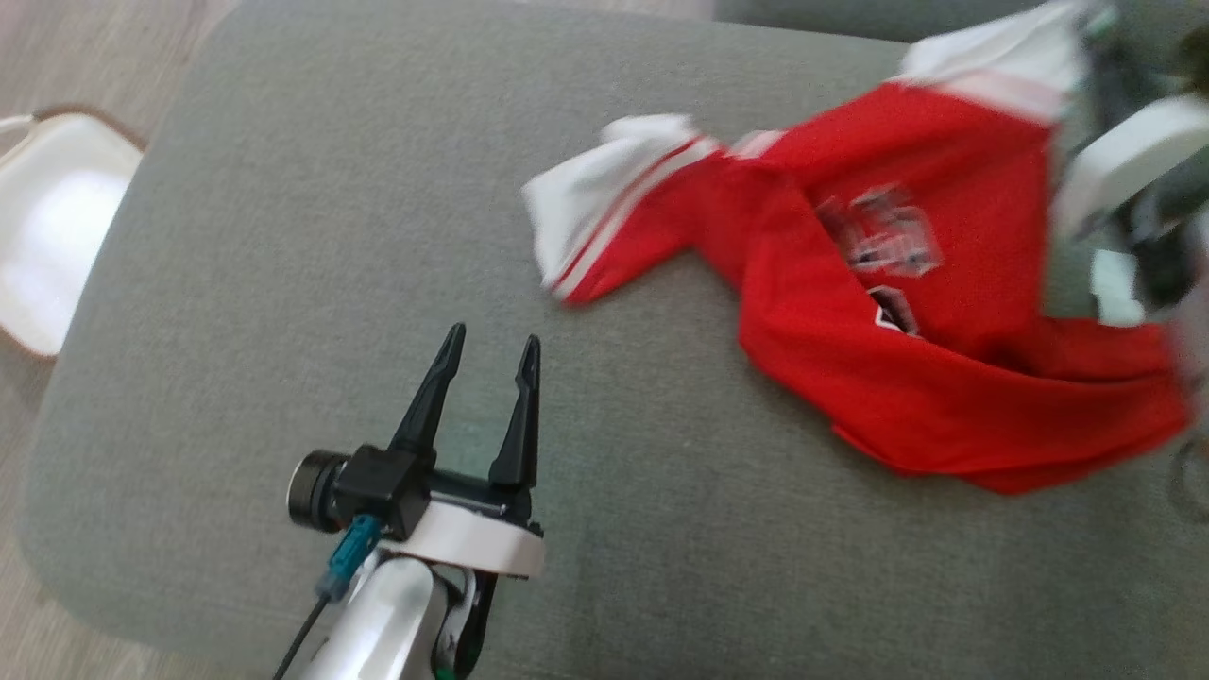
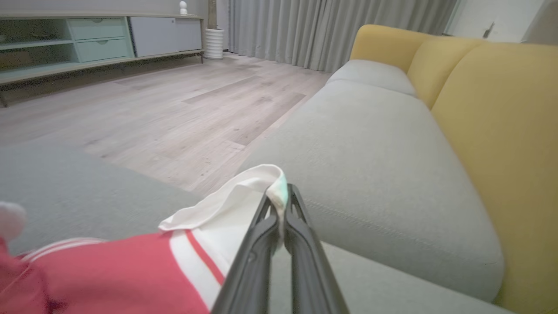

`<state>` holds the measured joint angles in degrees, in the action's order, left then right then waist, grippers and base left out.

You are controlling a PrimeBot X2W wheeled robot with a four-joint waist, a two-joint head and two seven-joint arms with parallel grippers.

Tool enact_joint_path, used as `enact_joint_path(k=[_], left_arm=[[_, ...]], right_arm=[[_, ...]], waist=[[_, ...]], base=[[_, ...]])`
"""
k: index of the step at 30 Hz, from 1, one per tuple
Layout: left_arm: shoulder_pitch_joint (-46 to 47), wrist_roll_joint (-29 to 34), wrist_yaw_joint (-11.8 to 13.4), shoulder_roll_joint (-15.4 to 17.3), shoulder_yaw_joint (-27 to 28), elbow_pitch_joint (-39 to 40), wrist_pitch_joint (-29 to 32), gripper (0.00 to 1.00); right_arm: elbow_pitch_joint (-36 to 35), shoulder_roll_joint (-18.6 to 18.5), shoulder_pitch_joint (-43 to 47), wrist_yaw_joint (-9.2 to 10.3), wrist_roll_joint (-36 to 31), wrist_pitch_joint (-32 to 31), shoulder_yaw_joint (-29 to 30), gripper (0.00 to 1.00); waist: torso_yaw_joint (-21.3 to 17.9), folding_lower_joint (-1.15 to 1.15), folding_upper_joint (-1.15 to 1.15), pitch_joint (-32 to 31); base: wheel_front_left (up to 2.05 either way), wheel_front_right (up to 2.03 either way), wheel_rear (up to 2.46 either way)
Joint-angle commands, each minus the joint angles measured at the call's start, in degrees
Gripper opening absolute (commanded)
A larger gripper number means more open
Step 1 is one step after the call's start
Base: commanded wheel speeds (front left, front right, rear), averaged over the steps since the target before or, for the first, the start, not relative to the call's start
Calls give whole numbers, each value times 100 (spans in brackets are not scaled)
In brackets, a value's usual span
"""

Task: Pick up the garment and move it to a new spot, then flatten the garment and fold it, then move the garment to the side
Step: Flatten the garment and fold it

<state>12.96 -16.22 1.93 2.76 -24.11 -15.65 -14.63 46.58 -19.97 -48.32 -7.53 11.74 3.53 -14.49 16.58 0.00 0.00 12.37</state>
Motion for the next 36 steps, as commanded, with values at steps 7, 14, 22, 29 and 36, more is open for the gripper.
enact_joint_path(k=[7,14,22,29,36], left_arm=[[431,-110,16,12,-12,173,-37,100],[499,-111,106,12,82,194,-37,100],[455,68,57,12,511,271,-37,100],[283,135,-6,12,764,329,-37,100],[55,197,-27,12,924,358,-37,100]], right_arm=[[817,-389,-1347,4,-667,510,-5,100],[1474,-22,-1633,4,-989,889,-45,100],[846,313,-1008,4,-697,1140,-140,100],[-639,404,429,4,-457,1145,161,100],[-1704,789,1854,4,-603,1146,594,100]], waist=[[312,0,0,276],[104,0,0,256],[-519,0,0,-35],[-1013,0,0,-406],[-1333,0,0,-709]], base=[[0,0,0],[0,0,0],[0,0,0],[0,0,0],[0,0,0]])
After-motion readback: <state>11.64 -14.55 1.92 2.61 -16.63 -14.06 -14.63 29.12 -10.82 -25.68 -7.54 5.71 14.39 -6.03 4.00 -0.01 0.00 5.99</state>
